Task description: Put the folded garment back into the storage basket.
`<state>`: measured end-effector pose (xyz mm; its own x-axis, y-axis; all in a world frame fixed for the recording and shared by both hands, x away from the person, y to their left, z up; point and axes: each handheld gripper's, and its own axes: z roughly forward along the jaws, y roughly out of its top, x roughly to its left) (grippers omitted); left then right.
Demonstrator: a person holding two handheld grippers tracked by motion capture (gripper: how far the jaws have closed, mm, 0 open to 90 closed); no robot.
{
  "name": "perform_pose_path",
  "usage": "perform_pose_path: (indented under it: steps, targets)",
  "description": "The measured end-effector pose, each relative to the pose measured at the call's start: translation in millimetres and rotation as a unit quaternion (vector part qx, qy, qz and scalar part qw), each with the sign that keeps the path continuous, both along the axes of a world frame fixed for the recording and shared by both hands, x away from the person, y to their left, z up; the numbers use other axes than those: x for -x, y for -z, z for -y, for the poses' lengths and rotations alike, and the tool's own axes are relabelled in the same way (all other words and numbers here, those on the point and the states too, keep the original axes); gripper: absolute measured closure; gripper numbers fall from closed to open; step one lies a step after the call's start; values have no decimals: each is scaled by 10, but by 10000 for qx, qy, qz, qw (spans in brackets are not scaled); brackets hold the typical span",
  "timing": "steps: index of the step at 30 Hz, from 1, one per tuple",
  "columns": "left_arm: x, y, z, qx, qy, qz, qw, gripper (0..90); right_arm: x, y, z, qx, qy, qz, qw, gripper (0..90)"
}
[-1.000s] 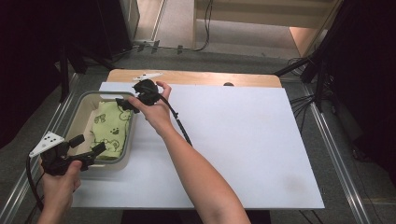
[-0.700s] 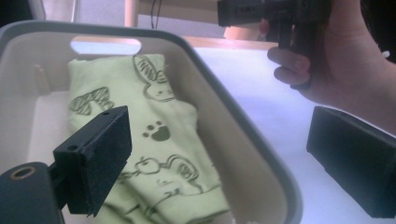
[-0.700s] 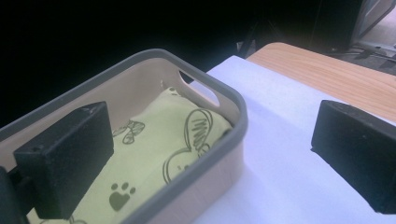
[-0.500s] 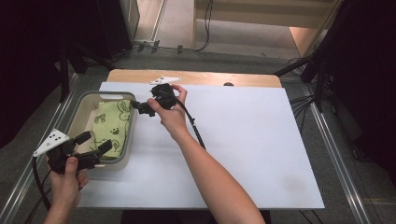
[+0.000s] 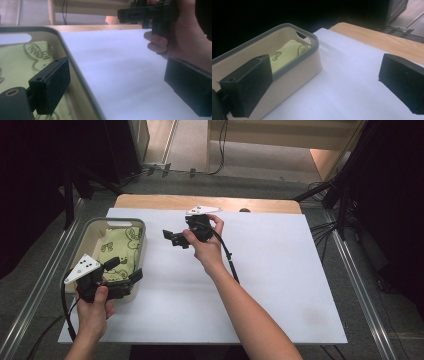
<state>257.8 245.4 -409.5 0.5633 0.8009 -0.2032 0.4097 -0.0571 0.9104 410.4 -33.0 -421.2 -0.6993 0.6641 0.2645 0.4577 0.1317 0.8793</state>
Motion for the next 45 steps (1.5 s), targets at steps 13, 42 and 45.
perform_pose_path:
  steps: [13,42,45]
  targets:
    - [-47,3,385,-59,253,36,9997,66,223,76,524,44,173,25,9998,0]
    - [-20,263,928,-147,620,76,9979,66,1050,307,1826,30,838,233,9962,0]
    - [-13,301,951,-172,654,82,9977,66,1146,348,1952,-34,938,275,9952,0]
